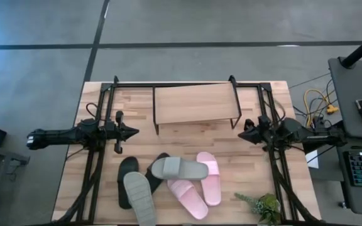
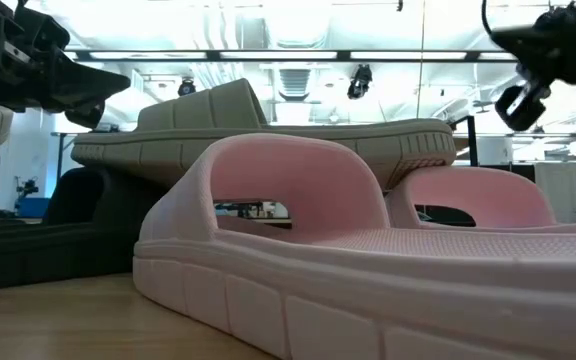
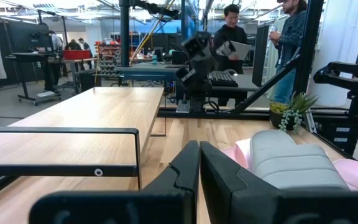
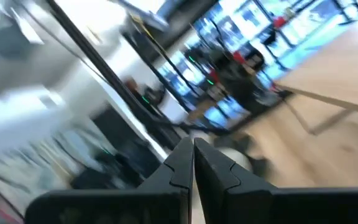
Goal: Pick and place slides into the shelf
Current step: Put the right gray slide on the shelf
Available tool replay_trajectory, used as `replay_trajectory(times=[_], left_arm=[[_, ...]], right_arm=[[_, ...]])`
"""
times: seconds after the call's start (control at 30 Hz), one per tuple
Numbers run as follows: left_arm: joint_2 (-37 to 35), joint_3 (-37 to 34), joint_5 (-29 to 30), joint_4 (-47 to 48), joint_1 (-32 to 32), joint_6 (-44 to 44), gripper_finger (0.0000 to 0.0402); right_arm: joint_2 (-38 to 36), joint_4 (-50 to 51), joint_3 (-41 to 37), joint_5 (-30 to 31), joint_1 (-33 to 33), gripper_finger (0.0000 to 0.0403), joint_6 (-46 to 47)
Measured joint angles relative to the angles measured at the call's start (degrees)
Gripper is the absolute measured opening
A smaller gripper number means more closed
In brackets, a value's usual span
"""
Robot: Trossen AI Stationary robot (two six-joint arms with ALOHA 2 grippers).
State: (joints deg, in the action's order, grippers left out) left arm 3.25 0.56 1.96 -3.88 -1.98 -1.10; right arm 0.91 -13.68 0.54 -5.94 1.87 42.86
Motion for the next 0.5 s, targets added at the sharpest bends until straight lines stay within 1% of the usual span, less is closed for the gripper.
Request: replay_trajectory(times=[0.07, 0.2, 0.3, 0.33, 0.37, 0.43, 0.5], left_arm=[[0.00, 0.00, 0.00, 0.00, 0.00, 0.00, 0.0000], [0.00, 0.00, 0.00, 0.00, 0.00, 0.00, 0.0000], [0.00, 0.00, 0.97, -0.70, -0.02, 1.56, 0.0000], [0.02, 0.00, 3.20, -2.45, -0.06, 2.71, 0.0000], [0.02, 0.00, 5.14, -4.72, -0.08, 1.81, 0.0000], [-0.01, 0.00, 5.86, -9.05, -0.11, -5.73, 0.0000], [0.00, 0.00, 5.84, -14.10, -0.09, -15.12, 0.0000]], right_arm=[[0.02, -2.29, 0.00, -0.04, 0.00, 0.0009, 2.49], [0.00, -4.21, 0.00, 0.84, 0.00, 0.0009, 3.18], [0.00, -6.01, 0.00, 4.62, 0.00, 0.0009, 5.88], [0.00, -6.83, 0.00, 6.47, 0.00, 0.0009, 7.38], [0.02, -7.57, 0.00, 8.53, 0.00, 0.0009, 8.85], [0.00, -8.51, 0.00, 13.62, 0.00, 0.0009, 9.87], [0.00, -9.47, 0.00, 20.42, 0.00, 0.0009, 9.44]])
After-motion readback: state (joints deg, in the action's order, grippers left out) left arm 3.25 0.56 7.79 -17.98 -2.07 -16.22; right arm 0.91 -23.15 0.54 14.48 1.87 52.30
